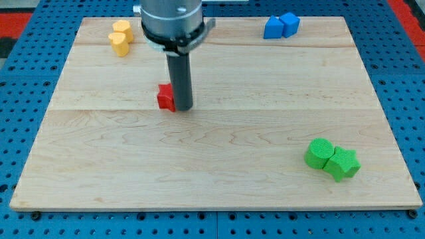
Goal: Move red star towards red circle
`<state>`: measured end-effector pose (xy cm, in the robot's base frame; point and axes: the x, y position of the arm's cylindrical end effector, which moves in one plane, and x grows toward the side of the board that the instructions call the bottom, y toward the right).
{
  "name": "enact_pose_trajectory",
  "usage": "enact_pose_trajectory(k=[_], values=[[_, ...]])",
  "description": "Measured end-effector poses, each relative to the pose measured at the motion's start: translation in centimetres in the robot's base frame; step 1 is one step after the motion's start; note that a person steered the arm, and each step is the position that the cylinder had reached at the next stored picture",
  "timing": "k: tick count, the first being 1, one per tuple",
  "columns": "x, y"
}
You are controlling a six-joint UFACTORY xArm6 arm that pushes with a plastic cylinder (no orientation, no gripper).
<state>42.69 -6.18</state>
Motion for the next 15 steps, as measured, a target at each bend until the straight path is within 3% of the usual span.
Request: enact_pose_trajectory(k=[2, 4, 5, 7, 10, 11, 13, 15], values=[[2.7, -4.2], [2.9, -16.6], [2.8, -14.8], [1.5, -4.9], [-9.6, -4.1], [-10.9, -1.9], [-11.0, -1.1], [-11.2, 4.9]])
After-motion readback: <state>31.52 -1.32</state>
